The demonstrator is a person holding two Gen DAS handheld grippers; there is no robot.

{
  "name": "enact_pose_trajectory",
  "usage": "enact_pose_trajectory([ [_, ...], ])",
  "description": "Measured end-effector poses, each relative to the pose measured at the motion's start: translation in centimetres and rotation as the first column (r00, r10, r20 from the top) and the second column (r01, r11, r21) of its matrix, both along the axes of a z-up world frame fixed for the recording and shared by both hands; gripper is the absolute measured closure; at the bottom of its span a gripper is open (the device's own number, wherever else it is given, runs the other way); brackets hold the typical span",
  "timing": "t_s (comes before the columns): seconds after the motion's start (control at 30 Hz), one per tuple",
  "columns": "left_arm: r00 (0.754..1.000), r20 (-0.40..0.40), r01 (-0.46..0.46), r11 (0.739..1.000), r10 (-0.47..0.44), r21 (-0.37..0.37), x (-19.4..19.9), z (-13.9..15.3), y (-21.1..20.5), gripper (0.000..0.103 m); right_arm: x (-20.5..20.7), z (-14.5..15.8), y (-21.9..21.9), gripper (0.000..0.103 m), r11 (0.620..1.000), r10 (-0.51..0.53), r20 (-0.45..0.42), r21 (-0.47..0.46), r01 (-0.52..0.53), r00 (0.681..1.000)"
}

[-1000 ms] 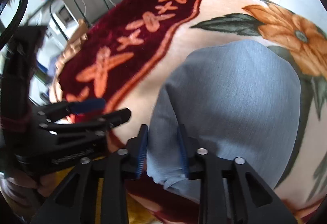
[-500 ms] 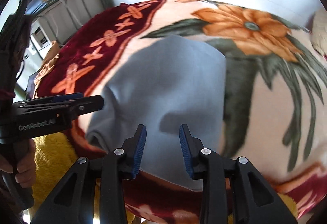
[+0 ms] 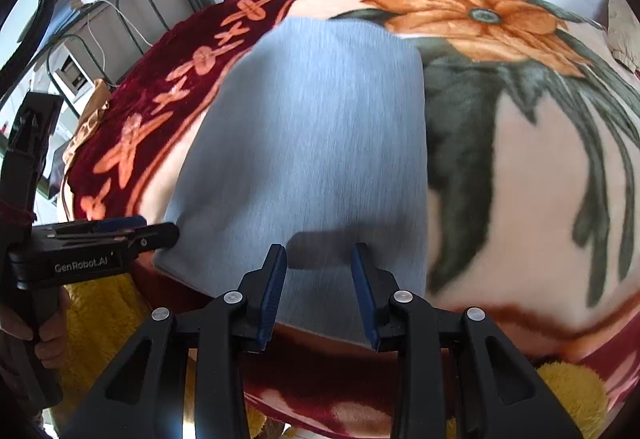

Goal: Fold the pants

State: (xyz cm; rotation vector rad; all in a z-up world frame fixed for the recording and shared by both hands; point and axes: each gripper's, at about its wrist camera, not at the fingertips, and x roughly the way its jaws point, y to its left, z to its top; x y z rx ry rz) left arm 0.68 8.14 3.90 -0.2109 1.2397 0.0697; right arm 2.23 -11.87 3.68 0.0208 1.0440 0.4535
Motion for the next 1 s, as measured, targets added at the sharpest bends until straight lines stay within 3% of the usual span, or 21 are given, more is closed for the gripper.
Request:
enact_pose_trajectory([
  [0.17, 1.000, 0.014, 0.025, 0.997, -0.026, 0.072, 0.2, -0.5, -0.9, 0.041, -0.5, -0.8, 0.3, 0.069, 0.999, 0.025, 0.017, -0.032, -0.024, 1.000],
  [0.33, 0.999, 0.041, -0.004, 0.999, 0.002, 0.039, -0.8, 0.0, -0.4, 0.041, -0.8, -0.8, 0.3, 0.069, 0.999, 0.015, 0.011, -0.041, -0.015, 1.000],
  [0.5, 0.995, 0.100, 0.023, 0.999, -0.025, 0.027, -1.7, 2.0, -1.2, 0.041, -1.6, 0.4, -0.7, 0.068, 0.999, -0.020, 0.014, 0.026, 0.019, 1.000],
  [0.6, 0.988, 0.146, 0.044, 0.999, -0.046, 0.013, -2.0, 3.4, -1.9, 0.041, -2.3, 1.0, -1.0, 0.051, 0.999, -0.041, 0.040, 0.022, 0.040, 0.998],
  [0.73, 0.982, 0.174, 0.073, 0.997, -0.073, 0.009, -1.4, 4.0, -2.3, 0.040, -1.7, 2.0, -2.0, 0.038, 0.996, -0.087, 0.072, 0.037, 0.085, 0.994],
  [1.0, 0.990, 0.131, 0.066, 0.996, -0.059, -0.052, 2.0, 1.9, -0.9, 0.039, 2.1, 0.7, -2.9, 0.036, 0.990, -0.137, 0.003, 0.043, 0.137, 0.991],
])
